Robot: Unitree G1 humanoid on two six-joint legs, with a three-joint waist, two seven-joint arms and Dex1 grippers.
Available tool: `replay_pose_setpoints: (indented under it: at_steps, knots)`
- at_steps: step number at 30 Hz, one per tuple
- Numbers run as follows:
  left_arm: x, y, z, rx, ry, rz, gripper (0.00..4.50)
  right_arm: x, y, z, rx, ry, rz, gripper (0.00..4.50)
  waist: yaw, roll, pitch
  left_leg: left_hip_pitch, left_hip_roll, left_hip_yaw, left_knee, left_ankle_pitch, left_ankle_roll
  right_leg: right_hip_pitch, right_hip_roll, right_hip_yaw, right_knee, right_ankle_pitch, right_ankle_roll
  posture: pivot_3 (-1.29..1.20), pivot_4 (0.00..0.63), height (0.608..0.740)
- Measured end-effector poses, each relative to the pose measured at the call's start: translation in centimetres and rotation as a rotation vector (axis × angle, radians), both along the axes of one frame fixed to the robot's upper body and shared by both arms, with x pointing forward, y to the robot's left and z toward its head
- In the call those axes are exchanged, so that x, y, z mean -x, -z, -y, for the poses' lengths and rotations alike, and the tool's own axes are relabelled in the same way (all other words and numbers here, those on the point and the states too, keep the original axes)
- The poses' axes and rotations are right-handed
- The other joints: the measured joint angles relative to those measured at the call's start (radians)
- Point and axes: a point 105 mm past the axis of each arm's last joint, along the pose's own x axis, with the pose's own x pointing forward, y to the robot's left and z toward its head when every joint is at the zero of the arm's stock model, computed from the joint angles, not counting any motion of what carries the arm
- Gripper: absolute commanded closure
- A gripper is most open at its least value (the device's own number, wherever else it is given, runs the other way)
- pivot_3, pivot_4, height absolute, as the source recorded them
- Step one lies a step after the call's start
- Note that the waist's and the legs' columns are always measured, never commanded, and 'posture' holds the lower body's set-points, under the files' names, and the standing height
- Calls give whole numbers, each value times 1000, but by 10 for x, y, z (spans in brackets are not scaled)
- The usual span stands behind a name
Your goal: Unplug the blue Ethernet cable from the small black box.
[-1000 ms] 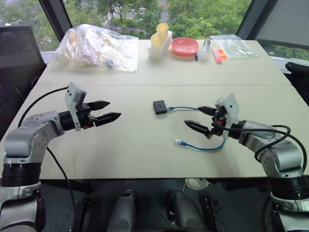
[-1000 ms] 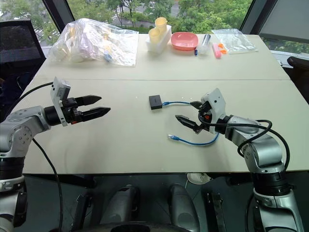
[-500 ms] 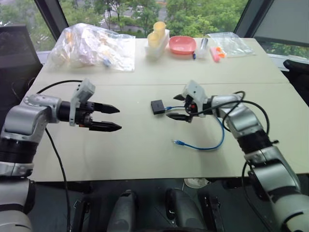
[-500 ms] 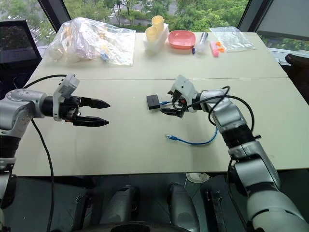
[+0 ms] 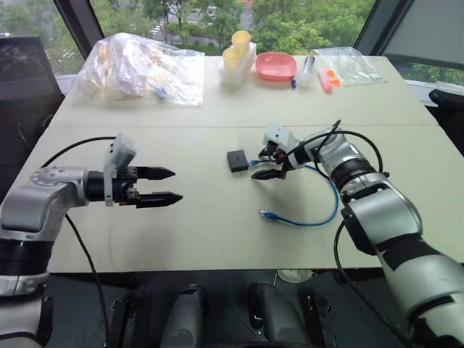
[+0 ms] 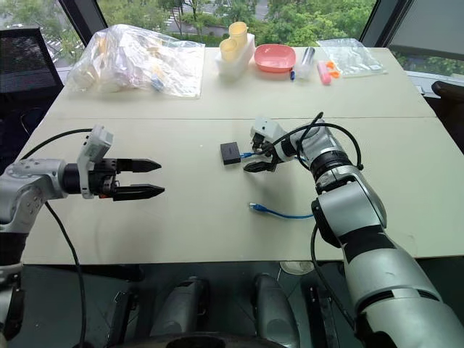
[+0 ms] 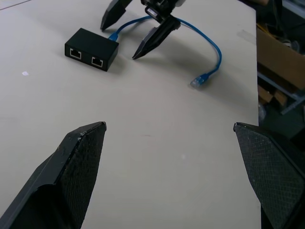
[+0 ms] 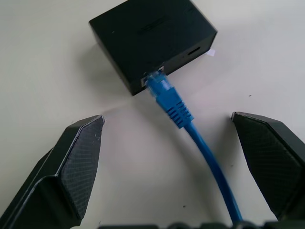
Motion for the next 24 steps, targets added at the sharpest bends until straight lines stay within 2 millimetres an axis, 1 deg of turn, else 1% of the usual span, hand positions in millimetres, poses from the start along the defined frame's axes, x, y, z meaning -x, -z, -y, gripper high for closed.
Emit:
replay_pose_setpoints:
  at_steps: [3,5,6,8,10,12,13,14,15,17,18,19,22,24]
  knots:
    - [1,-3,-7,-1,-56,14,0,0,3,-15,16,-46,50,2984,-6,0,0,8,0,2,-1,0,-1,4,1,3,2,-2,-3,0,150,740]
    - [1,-4,-8,-2,-67,22,0,-1,5,-25,30,-68,95,4060,-18,0,0,14,1,3,-1,1,-1,10,2,5,2,-2,-3,0,150,740]
    - [0,-5,-8,-3,-69,25,0,-2,5,-29,39,-79,114,4447,-22,0,0,15,1,3,-1,1,-1,10,2,6,2,-2,-4,0,150,740]
    - [-1,-5,-8,-2,-72,27,0,-3,5,-30,76,-99,166,4447,-25,0,0,15,1,3,-1,1,-2,10,3,7,3,-1,-5,0,150,740]
    - [-7,-9,-8,-3,-79,37,0,-6,4,-30,121,-115,235,4447,-24,0,0,15,1,3,-1,1,-2,10,3,7,3,-1,-5,0,150,740]
    - [-18,-15,-7,10,-87,70,0,-12,2,-28,176,-124,335,4447,-22,0,0,15,1,3,-1,2,-3,10,3,7,3,-1,-5,0,150,740]
    - [-26,-19,-6,30,-97,86,0,-15,-1,-24,198,-117,391,4447,-19,0,0,14,1,4,-1,2,-4,10,3,8,3,-1,-5,0,150,740]
    - [-37,-24,-6,59,-119,102,0,-19,-5,-17,222,-104,460,4447,-14,0,0,13,1,4,0,2,-4,9,3,8,3,-1,-5,0,150,740]
    - [-43,-26,-6,78,-131,100,0,-21,-8,-12,240,-101,513,4447,-14,-1,0,13,1,4,0,2,-4,8,3,8,2,-1,-4,0,150,740]
    - [-60,-36,-1,171,-135,76,0,-24,-25,2,266,-97,672,4447,-7,-1,0,12,0,6,-1,2,-4,7,3,9,2,1,0,0,150,740]
    - [-65,-40,0,201,-135,65,0,-24,-32,1,262,-106,723,4447,-7,-1,0,11,0,7,-1,2,-4,6,3,10,2,1,0,0,150,740]
    - [-72,-49,7,269,-116,40,0,-20,-42,2,239,-123,797,4447,-6,-2,0,11,0,8,-1,2,-4,6,3,11,3,0,1,0,150,740]
    - [-84,-67,22,372,-45,5,0,-4,-61,-12,175,-192,932,4447,-13,-2,0,12,1,8,-2,2,-4,6,4,12,3,0,2,0,150,740]
    - [-92,-69,30,403,-18,-18,0,7,-68,-20,154,-219,990,4447,-20,-2,0,12,1,8,-2,2,-3,5,5,12,3,0,2,0,150,740]
